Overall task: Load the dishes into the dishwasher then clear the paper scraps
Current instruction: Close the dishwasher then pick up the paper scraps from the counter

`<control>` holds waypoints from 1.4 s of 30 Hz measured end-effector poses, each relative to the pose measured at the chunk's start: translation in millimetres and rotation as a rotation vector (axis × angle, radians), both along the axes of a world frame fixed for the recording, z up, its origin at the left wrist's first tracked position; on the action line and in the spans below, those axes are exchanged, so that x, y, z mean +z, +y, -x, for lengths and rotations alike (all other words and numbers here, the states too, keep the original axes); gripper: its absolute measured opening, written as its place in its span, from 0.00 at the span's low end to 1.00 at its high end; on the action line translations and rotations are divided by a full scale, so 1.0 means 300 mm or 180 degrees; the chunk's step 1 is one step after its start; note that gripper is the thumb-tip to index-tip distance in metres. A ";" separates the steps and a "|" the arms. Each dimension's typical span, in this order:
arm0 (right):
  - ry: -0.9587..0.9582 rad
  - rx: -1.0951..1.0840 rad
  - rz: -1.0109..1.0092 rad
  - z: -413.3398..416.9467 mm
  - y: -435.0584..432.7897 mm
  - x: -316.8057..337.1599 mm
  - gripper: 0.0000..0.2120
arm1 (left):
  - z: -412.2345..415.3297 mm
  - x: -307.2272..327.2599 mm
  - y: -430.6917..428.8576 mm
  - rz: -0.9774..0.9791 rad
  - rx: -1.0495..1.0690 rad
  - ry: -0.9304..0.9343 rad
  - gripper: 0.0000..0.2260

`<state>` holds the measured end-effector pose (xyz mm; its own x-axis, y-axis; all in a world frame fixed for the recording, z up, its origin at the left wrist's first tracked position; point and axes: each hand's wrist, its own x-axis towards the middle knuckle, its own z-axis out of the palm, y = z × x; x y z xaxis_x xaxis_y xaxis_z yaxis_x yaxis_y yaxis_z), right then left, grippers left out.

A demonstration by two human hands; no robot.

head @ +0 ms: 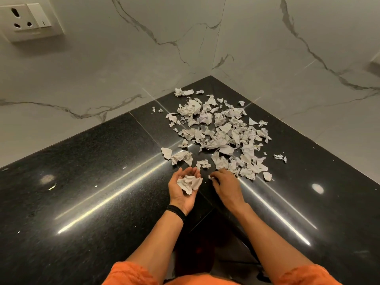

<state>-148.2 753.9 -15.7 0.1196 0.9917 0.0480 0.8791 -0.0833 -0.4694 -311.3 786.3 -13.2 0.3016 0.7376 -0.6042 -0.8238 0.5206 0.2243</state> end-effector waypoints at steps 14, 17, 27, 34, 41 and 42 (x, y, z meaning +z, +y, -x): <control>0.1345 -0.0122 -0.0517 0.200 -0.047 0.078 0.07 | -0.040 0.007 0.008 -0.0036 -0.0010 -0.0045 0.15; 0.1192 0.0053 -0.0418 0.216 -0.045 0.052 0.08 | -0.038 0.014 0.000 -0.0027 -0.0150 -0.0001 0.15; 0.0934 0.0248 -0.0868 0.206 -0.006 0.098 0.06 | -0.012 0.022 0.015 -0.0013 0.0009 0.0045 0.13; 0.0628 -0.0076 -0.0212 0.051 0.113 0.092 0.12 | 0.013 0.032 0.018 0.0084 0.0242 -0.0071 0.14; -0.0131 0.0262 0.0011 0.020 0.157 0.019 0.06 | 0.009 0.043 0.020 0.0165 0.0473 0.0032 0.17; -0.0122 0.0284 -0.0002 0.015 0.151 0.016 0.05 | 0.008 0.043 0.021 0.0168 0.0480 0.0077 0.17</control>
